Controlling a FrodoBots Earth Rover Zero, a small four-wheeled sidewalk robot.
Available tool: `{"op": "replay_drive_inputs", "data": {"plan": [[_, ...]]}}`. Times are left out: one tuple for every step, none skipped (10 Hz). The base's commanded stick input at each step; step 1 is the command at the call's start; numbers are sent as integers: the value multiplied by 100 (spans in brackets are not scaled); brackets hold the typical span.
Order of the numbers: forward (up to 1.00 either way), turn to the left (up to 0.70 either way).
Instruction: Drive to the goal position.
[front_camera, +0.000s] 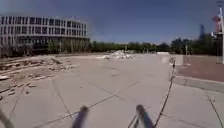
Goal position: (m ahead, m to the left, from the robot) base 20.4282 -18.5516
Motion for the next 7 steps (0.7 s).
{"op": "replay_drive_inputs", "data": {"plan": [[70,-10],[70,0],[70,0],[70,0],[70,0],[70,0],[70,-2]]}}
